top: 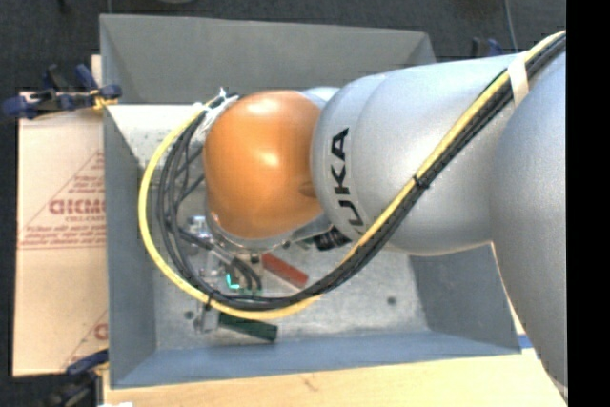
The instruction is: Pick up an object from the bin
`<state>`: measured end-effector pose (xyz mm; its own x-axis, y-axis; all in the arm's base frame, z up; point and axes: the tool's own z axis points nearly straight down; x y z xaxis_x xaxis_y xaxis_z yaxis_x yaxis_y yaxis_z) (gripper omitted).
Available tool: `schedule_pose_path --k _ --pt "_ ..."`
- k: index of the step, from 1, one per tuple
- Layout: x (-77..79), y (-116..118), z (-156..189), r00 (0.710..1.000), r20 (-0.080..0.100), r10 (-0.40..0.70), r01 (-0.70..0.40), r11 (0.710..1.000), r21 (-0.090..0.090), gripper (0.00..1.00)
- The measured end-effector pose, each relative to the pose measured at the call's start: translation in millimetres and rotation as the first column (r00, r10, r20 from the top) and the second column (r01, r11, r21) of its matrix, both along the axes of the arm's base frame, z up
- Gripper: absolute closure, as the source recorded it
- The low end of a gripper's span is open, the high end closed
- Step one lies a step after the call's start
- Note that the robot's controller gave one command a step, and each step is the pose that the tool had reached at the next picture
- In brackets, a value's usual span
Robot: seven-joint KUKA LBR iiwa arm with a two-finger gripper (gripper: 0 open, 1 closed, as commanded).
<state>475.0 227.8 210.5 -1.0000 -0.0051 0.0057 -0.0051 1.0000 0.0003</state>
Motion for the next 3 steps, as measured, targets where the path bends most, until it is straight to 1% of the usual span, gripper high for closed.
schedule_pose_path --k 1,2,3 --pt "17.7 -94.9 -143.2 0.987 0.007 0.159 -0.159 0.987 -0.002 0.00" --pt "2.6 -90.8 -109.7 1.000 0.008 0.009 -0.009 1.000 0.002 0.00" --pt "2.0 -90.7 -98.4 0.997 0.010 -0.081 0.081 0.997 0.003 0.00"
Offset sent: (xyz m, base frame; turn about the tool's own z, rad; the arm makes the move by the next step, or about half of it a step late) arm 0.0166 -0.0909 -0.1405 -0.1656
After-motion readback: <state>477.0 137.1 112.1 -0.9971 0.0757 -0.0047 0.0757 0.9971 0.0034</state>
